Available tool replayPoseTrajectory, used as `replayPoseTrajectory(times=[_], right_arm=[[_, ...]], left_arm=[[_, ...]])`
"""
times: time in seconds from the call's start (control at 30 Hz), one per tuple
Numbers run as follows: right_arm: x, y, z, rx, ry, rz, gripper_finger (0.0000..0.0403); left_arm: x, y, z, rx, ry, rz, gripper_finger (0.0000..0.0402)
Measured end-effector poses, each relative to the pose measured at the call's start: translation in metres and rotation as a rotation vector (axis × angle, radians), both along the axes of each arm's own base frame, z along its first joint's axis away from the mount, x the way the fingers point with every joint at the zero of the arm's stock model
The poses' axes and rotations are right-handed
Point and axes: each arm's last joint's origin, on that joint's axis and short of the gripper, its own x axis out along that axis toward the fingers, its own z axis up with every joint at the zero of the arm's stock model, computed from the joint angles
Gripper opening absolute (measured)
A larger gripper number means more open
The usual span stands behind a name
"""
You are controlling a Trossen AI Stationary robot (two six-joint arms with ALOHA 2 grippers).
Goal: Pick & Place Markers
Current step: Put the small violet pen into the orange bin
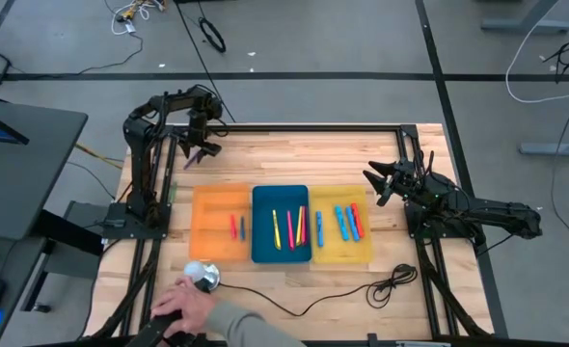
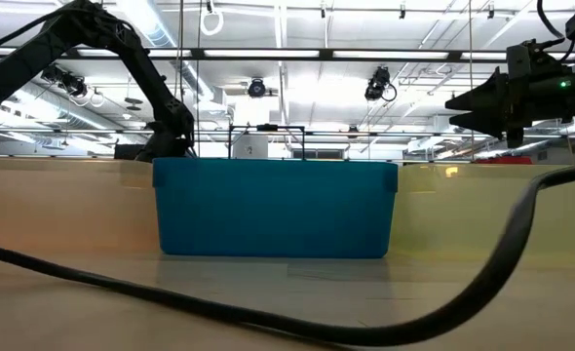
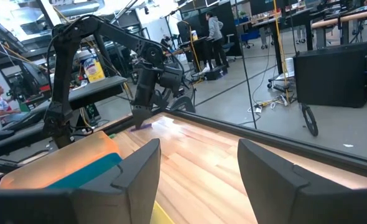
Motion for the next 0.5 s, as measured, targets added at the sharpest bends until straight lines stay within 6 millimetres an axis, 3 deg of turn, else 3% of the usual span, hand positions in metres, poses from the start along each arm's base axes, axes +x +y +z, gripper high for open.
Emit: replayPoseTrajectory(times=[0.3, 0.5], right_arm=[[0.0, 0.0, 0.0, 0.0, 0.0, 0.0, 0.0215], [0.0, 0.0, 0.0, 0.0, 0.0, 0.0, 0.0215]], left_arm=[[0.002, -0.001, 0.0, 0.002, 0.009, 0.032, 0.0211], [0.005, 0.001, -0.013, -0.054, 0.057, 0.058, 0.0211]])
